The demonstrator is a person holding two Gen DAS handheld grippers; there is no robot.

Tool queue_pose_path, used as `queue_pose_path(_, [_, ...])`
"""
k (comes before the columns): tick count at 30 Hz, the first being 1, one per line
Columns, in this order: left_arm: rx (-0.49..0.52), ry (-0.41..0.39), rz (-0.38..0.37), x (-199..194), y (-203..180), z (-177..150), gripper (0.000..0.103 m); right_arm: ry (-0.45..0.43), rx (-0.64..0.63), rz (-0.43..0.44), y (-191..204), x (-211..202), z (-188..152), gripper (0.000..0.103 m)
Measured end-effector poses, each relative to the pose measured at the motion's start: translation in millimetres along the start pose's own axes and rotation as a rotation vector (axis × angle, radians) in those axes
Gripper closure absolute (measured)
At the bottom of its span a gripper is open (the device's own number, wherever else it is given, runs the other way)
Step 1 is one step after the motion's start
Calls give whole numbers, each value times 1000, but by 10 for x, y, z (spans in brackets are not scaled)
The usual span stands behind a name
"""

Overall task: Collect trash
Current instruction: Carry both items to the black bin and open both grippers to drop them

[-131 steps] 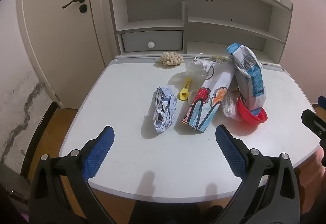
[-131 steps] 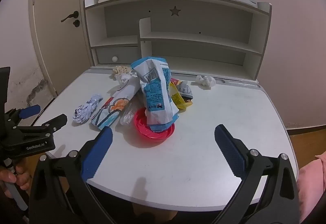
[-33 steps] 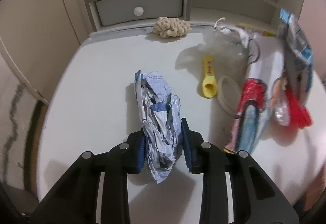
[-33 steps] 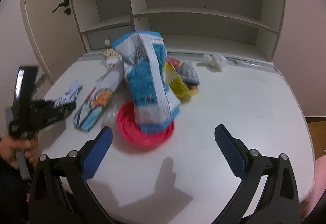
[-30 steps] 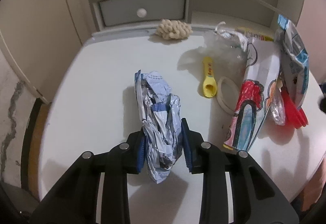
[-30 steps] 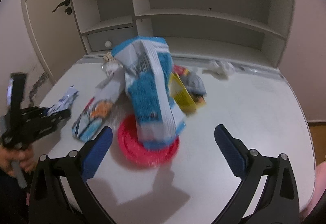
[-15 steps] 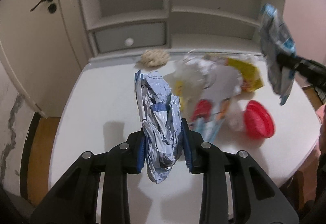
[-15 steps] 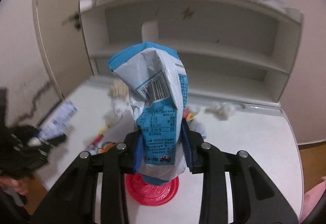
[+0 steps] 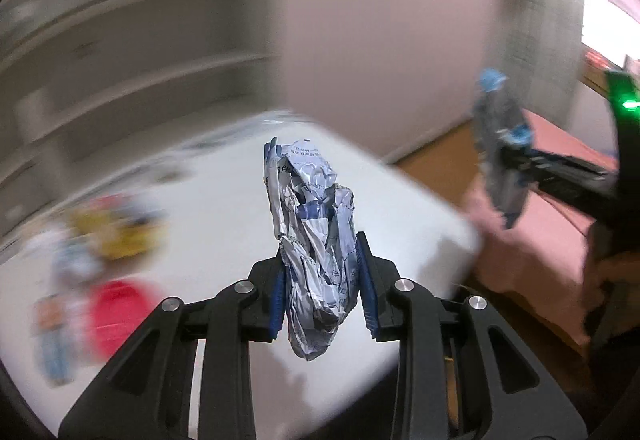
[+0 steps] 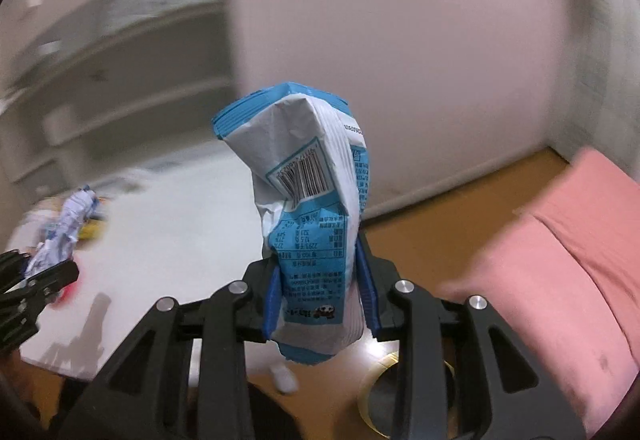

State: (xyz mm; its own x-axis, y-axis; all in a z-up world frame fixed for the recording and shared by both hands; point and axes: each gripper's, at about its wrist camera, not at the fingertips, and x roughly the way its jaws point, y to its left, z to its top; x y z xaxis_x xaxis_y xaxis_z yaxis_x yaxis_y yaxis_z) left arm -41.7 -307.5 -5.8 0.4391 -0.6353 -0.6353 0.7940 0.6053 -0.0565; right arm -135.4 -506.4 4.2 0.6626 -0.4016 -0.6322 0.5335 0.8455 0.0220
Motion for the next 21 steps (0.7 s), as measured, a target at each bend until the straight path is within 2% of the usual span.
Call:
queue_pose_path(4, [118, 20, -184, 424, -912, -18, 73, 55, 115, -151, -801, 163, -358, 70])
queue_pose_path(7, [201, 51, -306, 789, -1517, -171, 73, 115, 196, -196, -1267, 393, -632, 70])
queue_pose_path(9, [216, 112, -368, 1131, -1778, -306, 73, 166, 242, -211, -1514, 604, -850, 70])
queue_pose_path(13, [238, 224, -379, 1824, -2051, -579, 73, 339, 321, -227, -1873, 1171, -1425, 70])
queue_pose_path(17, [212, 377, -369, 2599, -2183, -893, 73, 503, 402, -223, -2214, 1586, -2015, 70])
queue_pose_path(21, [184, 469, -362, 3090, -2203, -1138, 73, 592, 458, -209, -2361, 1755, -2430, 70])
